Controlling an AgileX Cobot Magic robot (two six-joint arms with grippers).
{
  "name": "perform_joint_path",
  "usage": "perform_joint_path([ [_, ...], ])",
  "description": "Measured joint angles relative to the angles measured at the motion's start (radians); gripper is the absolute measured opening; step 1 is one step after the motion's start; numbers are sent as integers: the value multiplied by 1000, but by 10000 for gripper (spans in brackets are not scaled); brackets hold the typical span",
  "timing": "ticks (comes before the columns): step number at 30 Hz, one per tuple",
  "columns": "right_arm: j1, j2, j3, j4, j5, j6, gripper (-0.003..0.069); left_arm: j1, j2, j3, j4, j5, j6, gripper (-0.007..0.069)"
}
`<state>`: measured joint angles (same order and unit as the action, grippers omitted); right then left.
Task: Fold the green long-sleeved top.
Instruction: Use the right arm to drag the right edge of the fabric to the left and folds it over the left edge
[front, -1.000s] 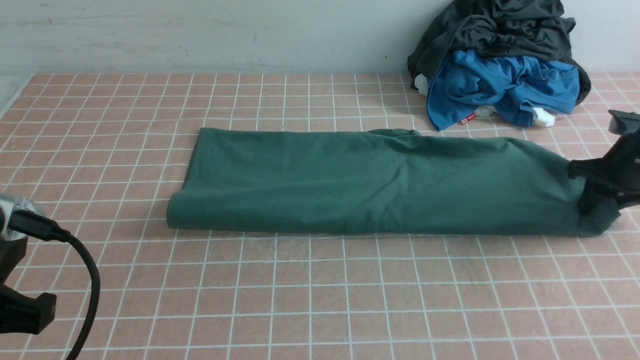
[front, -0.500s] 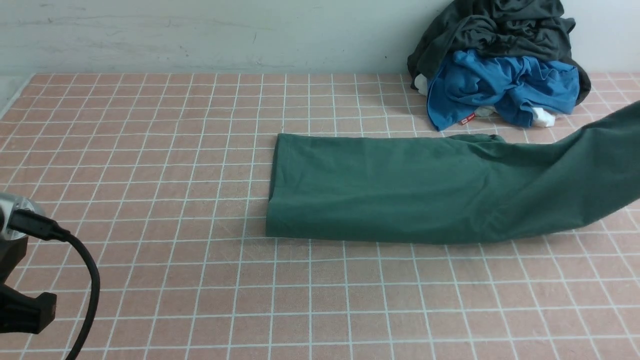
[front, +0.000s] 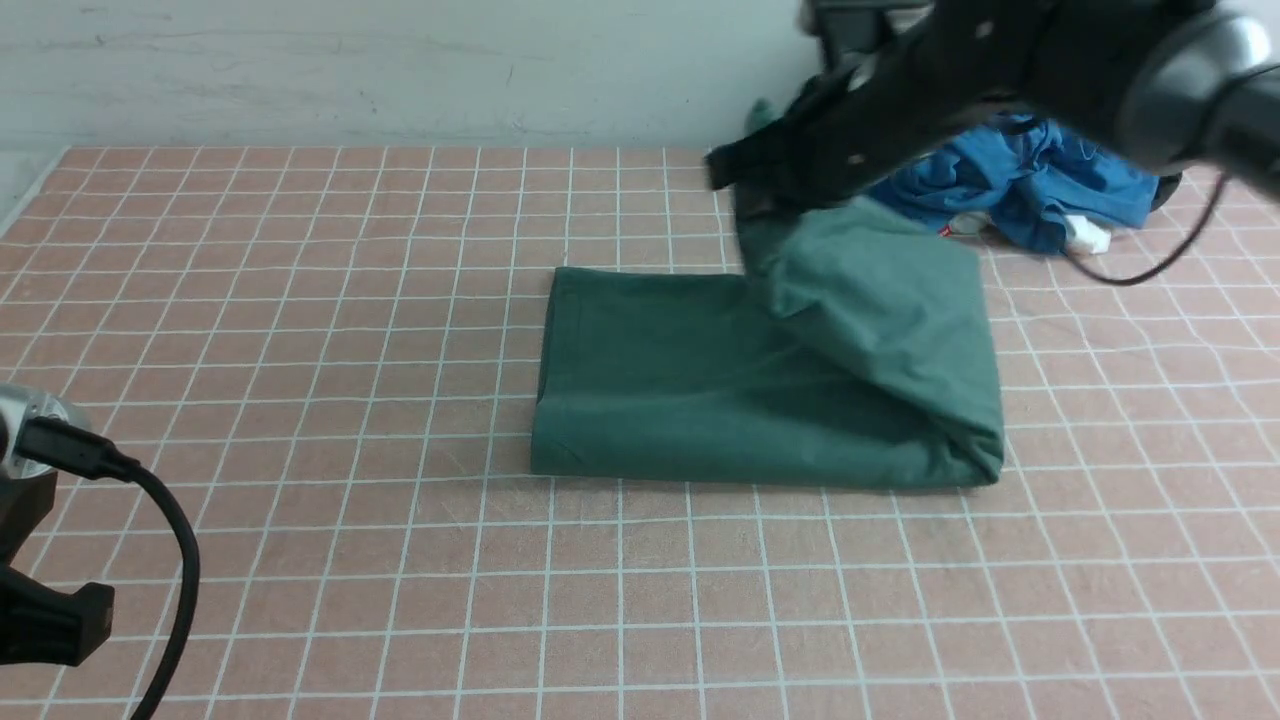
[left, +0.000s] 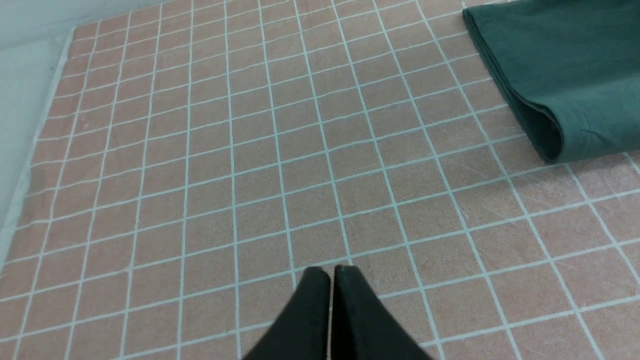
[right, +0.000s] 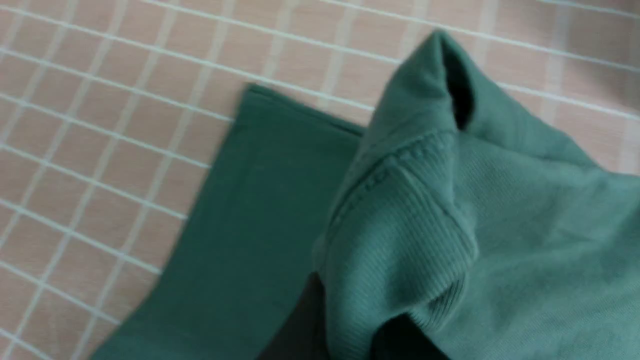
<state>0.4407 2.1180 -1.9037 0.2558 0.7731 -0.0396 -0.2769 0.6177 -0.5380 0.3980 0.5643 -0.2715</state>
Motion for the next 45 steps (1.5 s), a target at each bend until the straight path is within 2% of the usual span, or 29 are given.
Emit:
perform_joint_path([
  [3,47,52,1,12,-40,-7,31,0,0,0,0,0,0,-3],
  [7,97,115,4,21,-80,-8,103,0,0,0,0,0,0,-3],
  [12,106,115,-39,30,-72,-9,302,0,0,0,0,0,0,-3],
  [15,106,110,-102,17,-17,-11,364,0,0,0,0,0,0,-3],
  [17,106,101,-159,-12,42,-12,378,0,0,0,0,0,0,-3],
  [21,106,88,-190,-62,80,-12,345,0,-5,0,0,0,0,-3],
  [23,106,100,-192,-61,96,-12,279,0,-31,0,0,0,0,-3],
  [25,106,118,-193,-42,106,-12,244,0,-61,0,0,0,0,-3],
  [28,131,211,-193,44,113,-23,109,0,-165,2,9,-1,4,-3],
  [29,136,216,-193,53,113,-24,102,0,-172,2,10,0,4,-3],
  [30,158,260,-193,78,104,-40,53,0,-222,15,24,-6,7,-3],
  [32,184,302,-193,90,94,-66,13,0,-290,36,38,-16,7,-3],
  [39,219,259,-192,37,119,-120,-13,0,-503,120,50,-55,7,-3],
  [45,224,-4,-193,-201,240,-230,-13,0,-631,212,93,-128,7,-3],
])
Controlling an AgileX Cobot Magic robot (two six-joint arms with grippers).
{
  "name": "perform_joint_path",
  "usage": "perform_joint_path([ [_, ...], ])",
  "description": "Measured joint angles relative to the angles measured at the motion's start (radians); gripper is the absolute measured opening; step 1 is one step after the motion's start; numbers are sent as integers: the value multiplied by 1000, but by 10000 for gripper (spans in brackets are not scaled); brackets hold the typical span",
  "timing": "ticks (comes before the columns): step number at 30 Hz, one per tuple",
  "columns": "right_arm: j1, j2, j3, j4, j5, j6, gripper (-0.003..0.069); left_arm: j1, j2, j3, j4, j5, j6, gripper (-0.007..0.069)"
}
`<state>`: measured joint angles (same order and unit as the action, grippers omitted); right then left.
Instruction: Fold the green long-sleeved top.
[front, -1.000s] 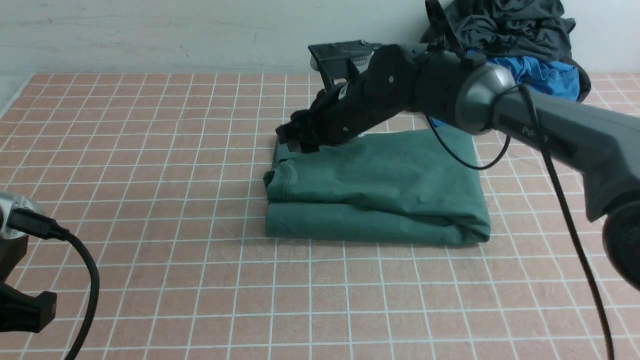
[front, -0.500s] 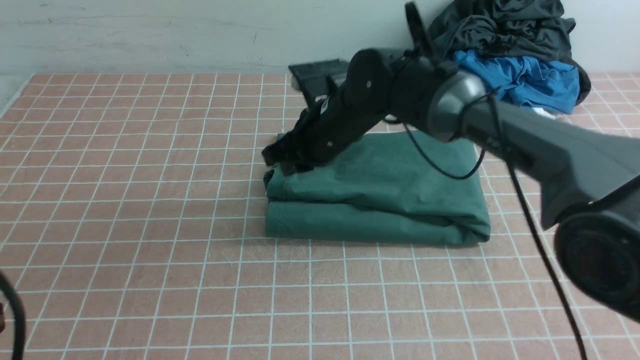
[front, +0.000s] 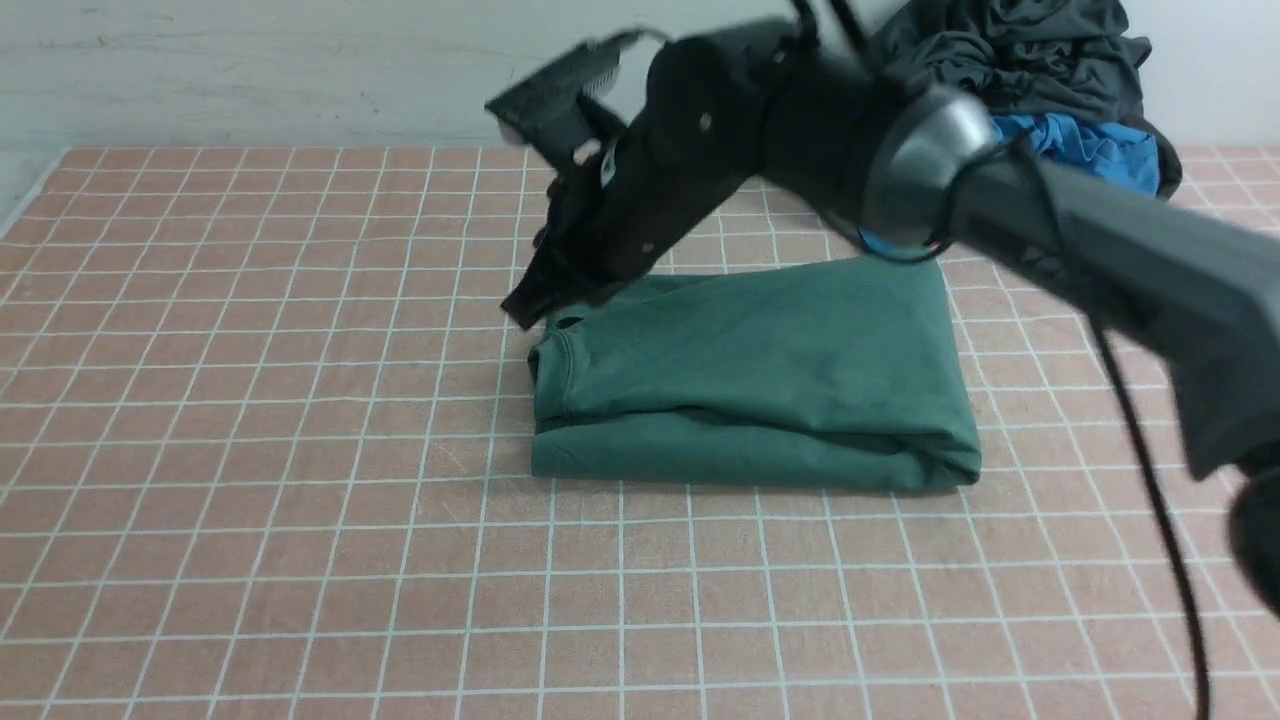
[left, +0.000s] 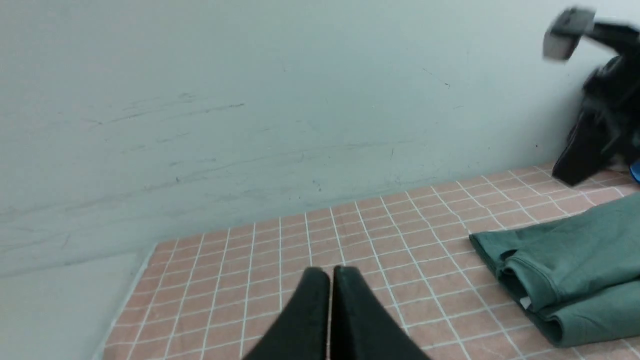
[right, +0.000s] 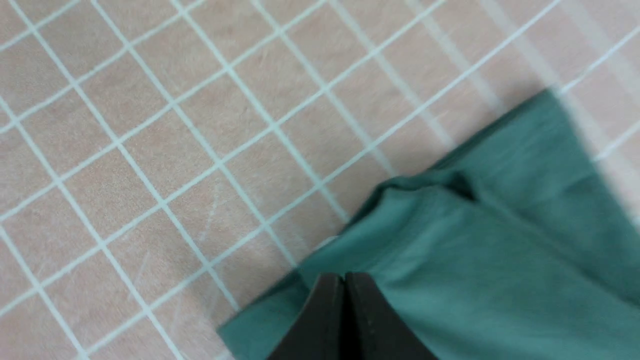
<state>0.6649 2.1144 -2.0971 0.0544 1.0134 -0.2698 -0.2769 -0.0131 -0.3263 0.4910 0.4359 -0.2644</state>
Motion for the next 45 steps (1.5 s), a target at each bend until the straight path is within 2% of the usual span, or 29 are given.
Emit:
perform_joint_path([
  [5,-1,-203,-3,-128,117,52,-14,0,-1,7,33,-20,-7,-3],
  [9,-1,-326,-3,-146,226,89,-14,0,-1,7,37,-14,-10,-3],
  [15,-1,-513,82,-140,245,126,-14,0,-1,7,38,6,-10,-3],
  [20,-1,-718,352,-127,248,162,-14,0,-1,7,38,7,-10,-3],
  [23,-1,-855,632,-120,225,178,-14,0,-1,7,40,7,-10,-3],
  [27,-1,-1075,1006,-107,22,183,-14,0,-1,7,40,8,-10,-3],
  [31,-1,-1246,1256,-66,-151,186,-14,0,-1,7,40,8,-10,-3],
  [38,-1,-1410,1501,50,-176,190,-14,0,-1,7,40,8,-10,-3],
  [42,-1,-1424,1549,127,-141,192,-14,0,-1,7,40,8,-10,-3],
  [45,-1,-1423,1559,135,-88,193,-14,0,-1,7,40,8,-10,-3],
])
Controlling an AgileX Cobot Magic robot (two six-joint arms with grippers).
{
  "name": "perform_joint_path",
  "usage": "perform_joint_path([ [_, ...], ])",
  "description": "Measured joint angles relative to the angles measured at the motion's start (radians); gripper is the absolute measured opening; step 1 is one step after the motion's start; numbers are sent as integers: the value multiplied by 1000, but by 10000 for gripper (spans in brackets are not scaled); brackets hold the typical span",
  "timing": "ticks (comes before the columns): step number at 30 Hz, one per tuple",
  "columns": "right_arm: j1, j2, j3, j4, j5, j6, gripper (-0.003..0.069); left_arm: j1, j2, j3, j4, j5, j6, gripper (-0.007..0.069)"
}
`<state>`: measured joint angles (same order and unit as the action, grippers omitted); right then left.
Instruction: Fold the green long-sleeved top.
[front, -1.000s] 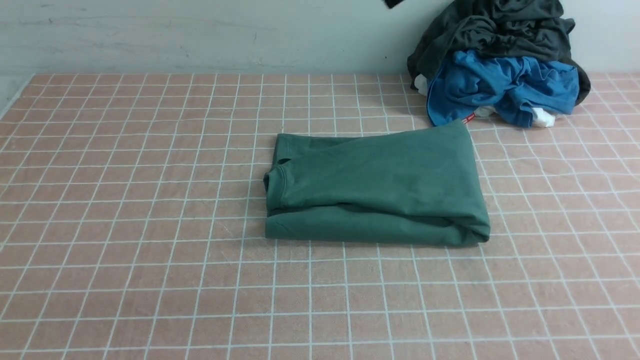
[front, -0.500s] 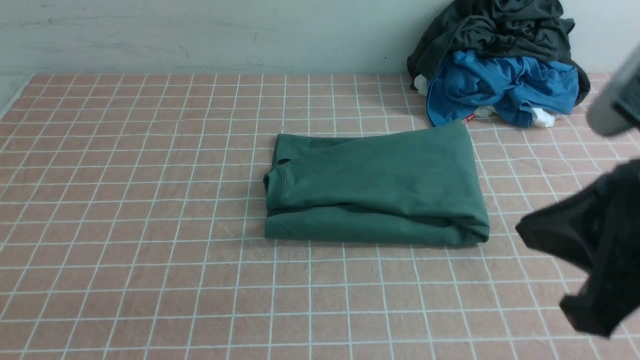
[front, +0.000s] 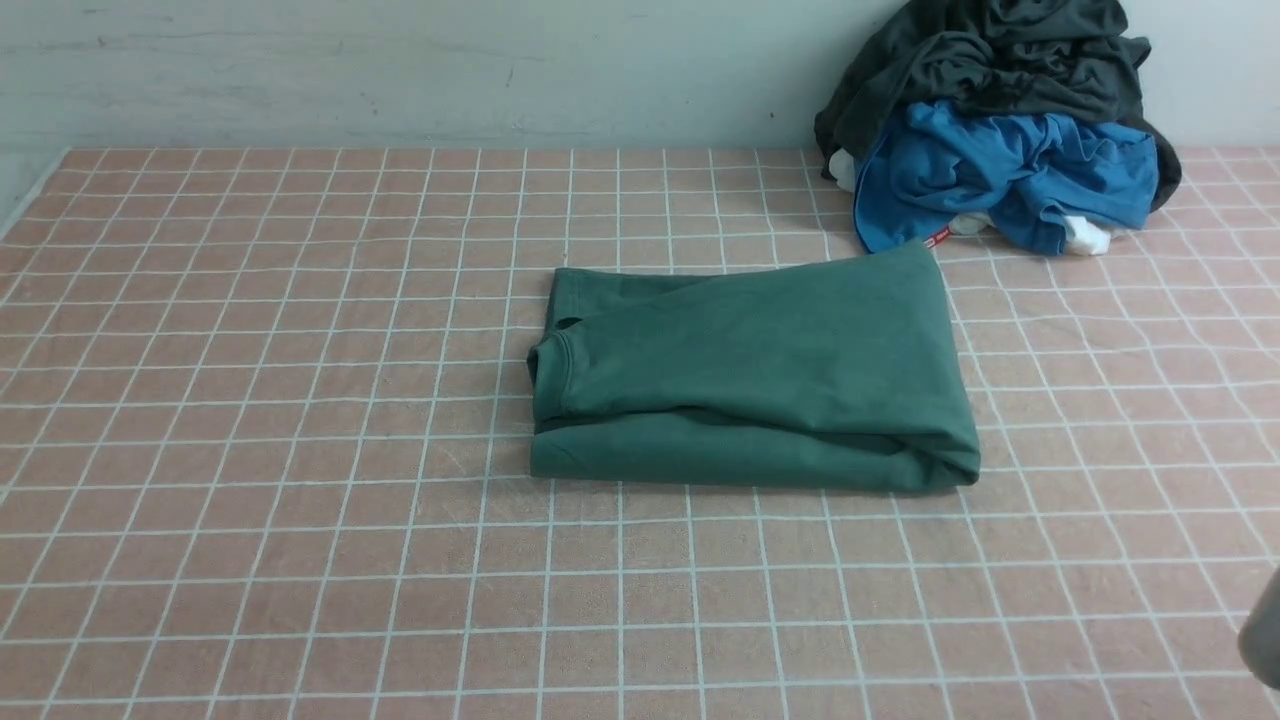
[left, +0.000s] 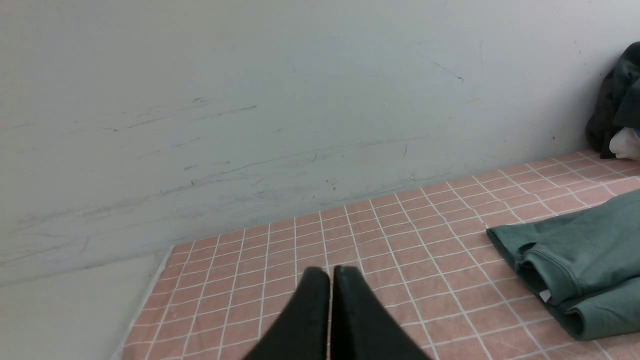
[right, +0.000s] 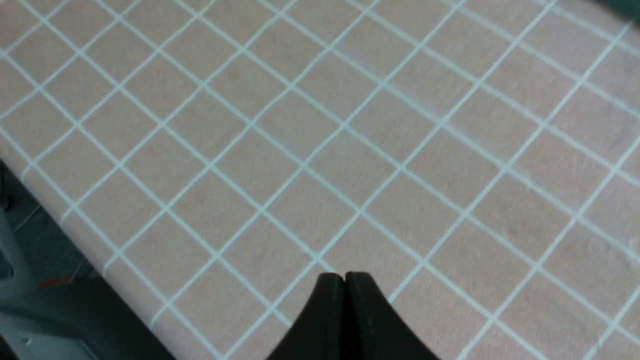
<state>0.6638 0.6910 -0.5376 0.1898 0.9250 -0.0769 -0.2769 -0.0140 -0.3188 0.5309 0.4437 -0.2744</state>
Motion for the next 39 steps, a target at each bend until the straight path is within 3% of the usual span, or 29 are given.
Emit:
perform_joint_path([
  [7,0,-46,44,11,121,0,-14,0,0,0,1,0,0,-3],
  [13,-66,-304,52,-58,168,0,-14,0,0,0,1,0,0,-3],
  [18,-220,-535,52,-132,183,0,-14,0,0,0,1,0,0,-3],
  [24,-406,-606,54,-147,192,0,-14,0,0,0,1,0,0,-3],
  [29,-502,-622,60,-151,203,0,-14,0,0,0,1,0,0,-3],
  [32,-508,-644,59,-143,195,0,-14,0,0,0,1,0,0,-3],
  [35,-511,-701,53,-120,64,0,-14,0,0,0,1,0,0,-3],
  [39,-513,-706,82,-119,-252,0,-14,0,0,0,1,0,0,-3],
])
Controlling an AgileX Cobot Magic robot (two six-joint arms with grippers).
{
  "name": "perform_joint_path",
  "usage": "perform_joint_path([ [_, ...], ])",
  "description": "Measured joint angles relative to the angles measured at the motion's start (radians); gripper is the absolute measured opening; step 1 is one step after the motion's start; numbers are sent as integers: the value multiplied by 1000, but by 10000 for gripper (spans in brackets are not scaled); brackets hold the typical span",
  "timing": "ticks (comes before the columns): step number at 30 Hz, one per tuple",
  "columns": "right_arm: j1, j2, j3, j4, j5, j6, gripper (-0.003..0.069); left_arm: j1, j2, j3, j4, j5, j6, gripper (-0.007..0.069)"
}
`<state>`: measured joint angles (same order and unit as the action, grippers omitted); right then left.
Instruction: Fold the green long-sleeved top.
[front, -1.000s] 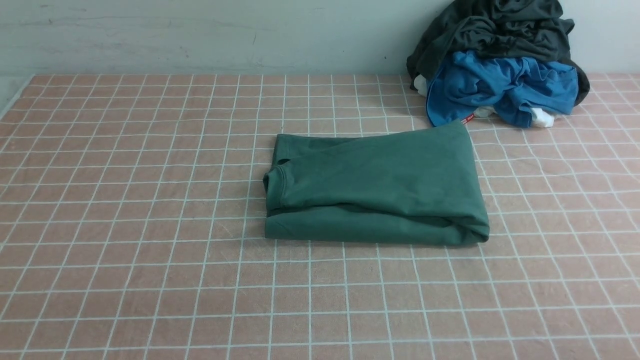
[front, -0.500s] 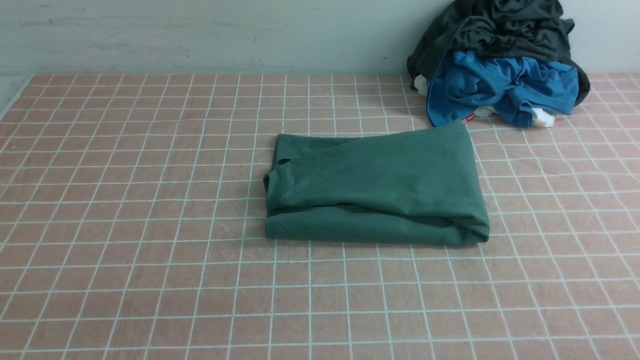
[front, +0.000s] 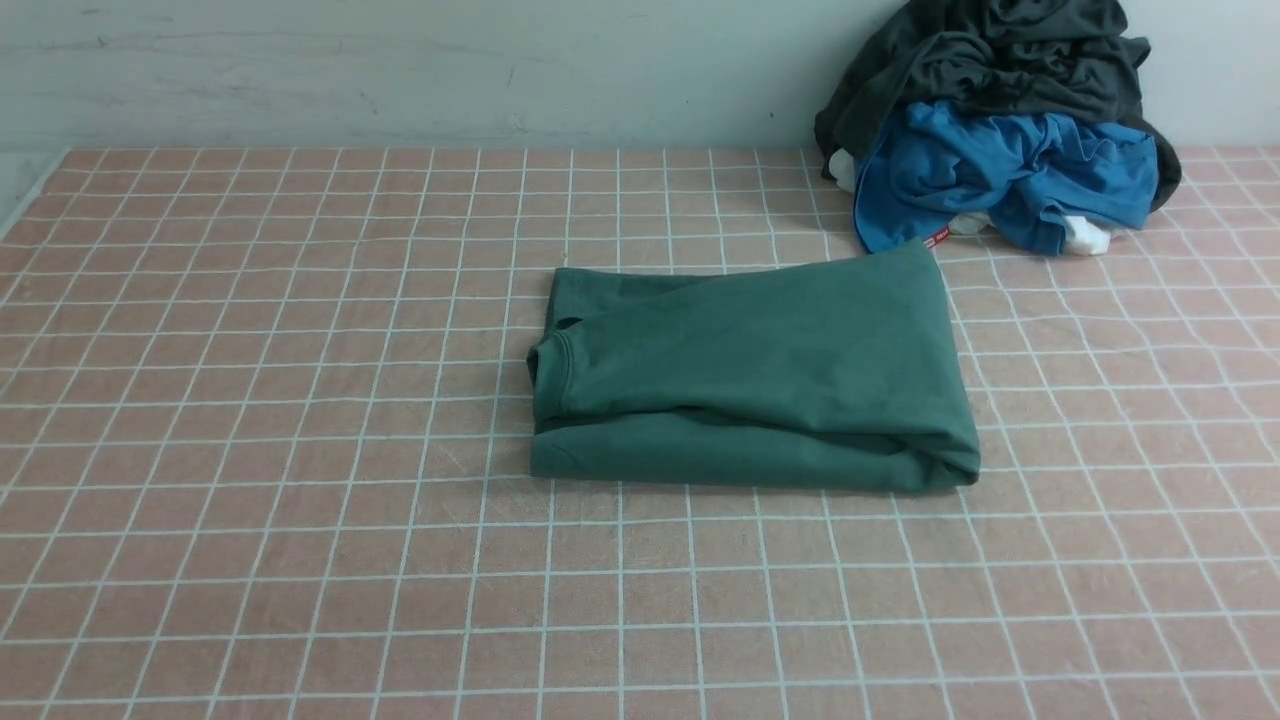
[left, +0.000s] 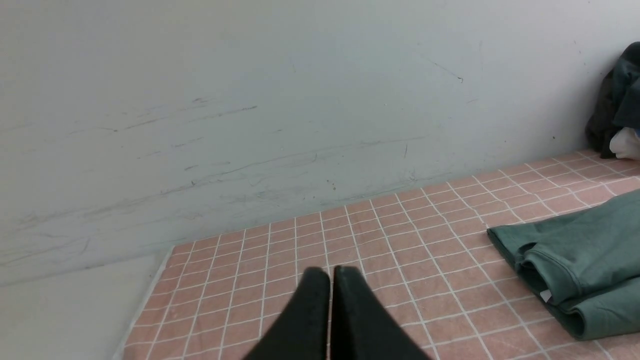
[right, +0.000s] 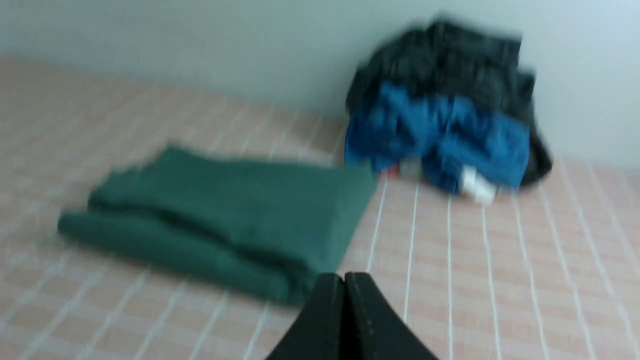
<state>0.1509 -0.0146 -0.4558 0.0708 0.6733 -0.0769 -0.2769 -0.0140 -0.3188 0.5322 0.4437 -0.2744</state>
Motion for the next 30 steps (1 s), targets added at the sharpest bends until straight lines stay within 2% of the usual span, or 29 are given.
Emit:
perform_joint_path([
  [1,0,0,22,-13,-96,0,-14,0,0,0,0,0,0,-3],
  [2,0,0,33,-16,-115,0,-14,0,0,0,0,0,0,-3],
  [3,-1,-1,91,-48,-263,-1,-14,0,0,0,1,0,0,-3],
  [5,-1,-1,180,-90,-429,-1,-14,0,0,0,1,0,0,-3],
  [6,-1,-1,192,-98,-444,-1,-14,0,0,0,1,0,0,-3],
  [7,-1,1,290,-125,-548,-3,-14,0,0,0,1,0,0,-3],
  [10,-11,2,454,-129,-627,-4,-14,0,0,0,1,0,0,-3],
  [15,-54,2,482,-121,-517,-4,-14,0,0,0,1,0,0,-3],
  [20,-134,2,482,-121,-337,28,-14,0,0,0,2,0,0,-3],
  [30,-140,2,480,-121,-319,41,-14,0,0,0,2,0,0,-3],
])
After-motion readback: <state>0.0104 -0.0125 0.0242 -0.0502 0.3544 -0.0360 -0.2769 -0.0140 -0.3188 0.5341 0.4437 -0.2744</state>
